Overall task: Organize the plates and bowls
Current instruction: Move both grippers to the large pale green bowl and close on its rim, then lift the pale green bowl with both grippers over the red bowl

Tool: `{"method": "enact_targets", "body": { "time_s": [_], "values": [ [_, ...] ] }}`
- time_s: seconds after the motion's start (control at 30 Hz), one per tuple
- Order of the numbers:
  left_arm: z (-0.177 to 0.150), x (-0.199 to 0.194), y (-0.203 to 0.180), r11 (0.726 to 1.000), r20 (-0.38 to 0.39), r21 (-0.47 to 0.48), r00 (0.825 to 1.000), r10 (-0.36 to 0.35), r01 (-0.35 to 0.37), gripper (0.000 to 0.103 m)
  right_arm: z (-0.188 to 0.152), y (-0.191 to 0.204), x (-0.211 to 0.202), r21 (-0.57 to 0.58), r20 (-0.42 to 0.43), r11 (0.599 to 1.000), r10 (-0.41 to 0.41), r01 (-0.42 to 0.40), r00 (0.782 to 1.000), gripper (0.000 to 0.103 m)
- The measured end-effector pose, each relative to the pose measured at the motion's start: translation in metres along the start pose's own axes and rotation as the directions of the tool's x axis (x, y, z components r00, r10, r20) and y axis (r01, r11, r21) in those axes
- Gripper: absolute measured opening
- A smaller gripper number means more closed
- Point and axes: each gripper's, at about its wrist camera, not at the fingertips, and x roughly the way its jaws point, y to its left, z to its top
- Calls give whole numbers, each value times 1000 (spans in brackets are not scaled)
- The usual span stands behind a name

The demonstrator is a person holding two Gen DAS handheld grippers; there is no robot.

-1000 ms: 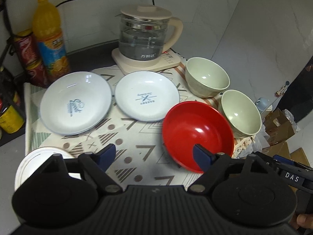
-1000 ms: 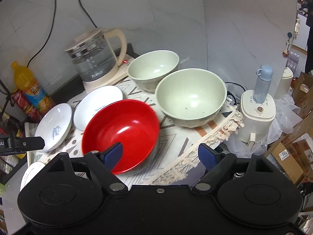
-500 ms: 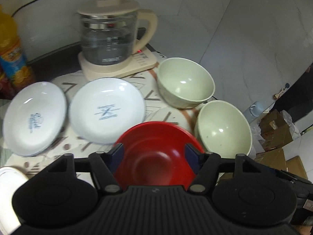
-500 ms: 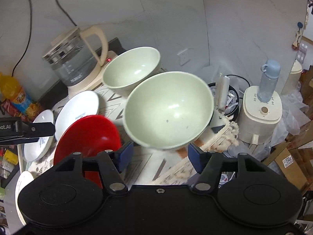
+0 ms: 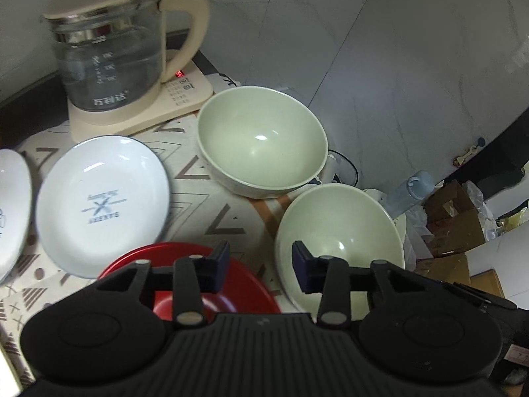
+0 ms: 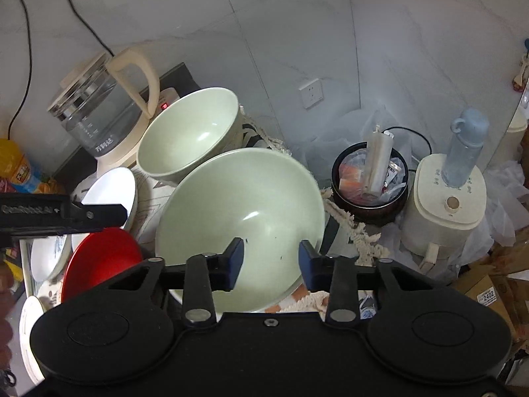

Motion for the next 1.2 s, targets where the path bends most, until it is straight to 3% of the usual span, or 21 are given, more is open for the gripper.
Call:
{"method": "enact_targets", "body": {
  "time_s": [0.43,0.67,0.83,0.97,1.2],
  "values": [
    [6,49,-19,1000,-81,-8,997,-8,7,18,17,-22,6,-17,-19,1000,-15,14,1000,35],
    [7,63,-12,999,-110,-48,994,3,-9,5,11,-27,21,-12,-78,1000,17,-18,997,23],
    [7,69,-11,998,-133,-55,991,0,-7,4,12,-30,26,-20,-94,1000,4,-6,996,11],
    [9,63,-8,997,-132,-71,991,-19,10,4,15,-30,18,-19,-64,1000,19,-21,998,11],
    [16,28,-3,994,-53,-92,997,-56,51,5,26,-17,-6,-18,15,999,43,-42,999,11]
  ]
}}
